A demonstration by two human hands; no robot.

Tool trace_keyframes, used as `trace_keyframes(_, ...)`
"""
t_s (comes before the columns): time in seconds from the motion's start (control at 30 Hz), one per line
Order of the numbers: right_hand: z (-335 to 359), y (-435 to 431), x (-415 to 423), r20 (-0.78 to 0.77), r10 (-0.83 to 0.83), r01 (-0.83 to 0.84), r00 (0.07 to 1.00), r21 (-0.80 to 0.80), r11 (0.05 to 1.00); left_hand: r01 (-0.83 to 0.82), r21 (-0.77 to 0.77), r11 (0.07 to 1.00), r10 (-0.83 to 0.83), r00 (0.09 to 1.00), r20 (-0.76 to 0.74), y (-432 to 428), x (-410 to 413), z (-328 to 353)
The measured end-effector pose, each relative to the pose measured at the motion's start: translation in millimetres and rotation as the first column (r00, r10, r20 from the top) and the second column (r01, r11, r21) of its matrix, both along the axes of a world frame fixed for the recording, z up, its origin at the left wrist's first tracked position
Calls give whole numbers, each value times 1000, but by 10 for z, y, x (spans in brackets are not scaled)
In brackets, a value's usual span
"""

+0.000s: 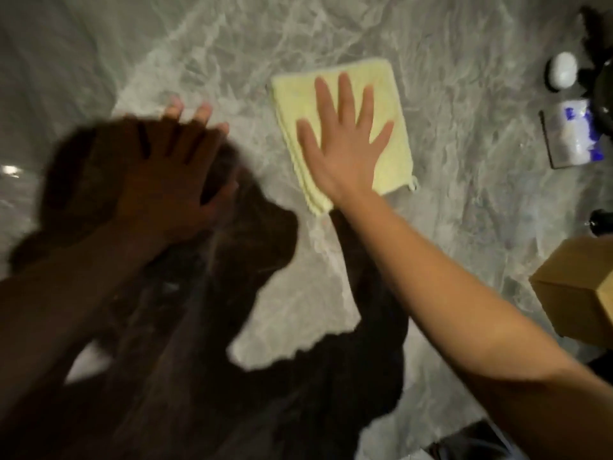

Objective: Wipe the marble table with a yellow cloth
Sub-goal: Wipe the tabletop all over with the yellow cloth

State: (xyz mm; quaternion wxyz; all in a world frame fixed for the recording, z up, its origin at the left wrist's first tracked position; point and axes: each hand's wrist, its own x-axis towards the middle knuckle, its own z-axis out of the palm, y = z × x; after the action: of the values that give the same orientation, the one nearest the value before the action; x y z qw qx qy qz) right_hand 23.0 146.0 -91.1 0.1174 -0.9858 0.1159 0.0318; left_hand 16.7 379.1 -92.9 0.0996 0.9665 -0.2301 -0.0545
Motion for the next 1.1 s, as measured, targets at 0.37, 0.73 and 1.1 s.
trace_keyframes(0.37, 28, -129, 2225, -8, 5, -6, 1000, -69, 998, 29, 12, 999, -29, 1000, 2, 32, 59, -1)
trace_keyframes(0.73, 58, 110, 209, -59, 181, -185, 982, -67, 981, 18, -1, 1000, -18, 999, 41, 20, 40, -47)
trace_keyframes(1.1, 105, 490, -2889, -102, 236, -243, 966, -56, 969, 48, -1, 999, -48, 999, -5, 135, -386, 22)
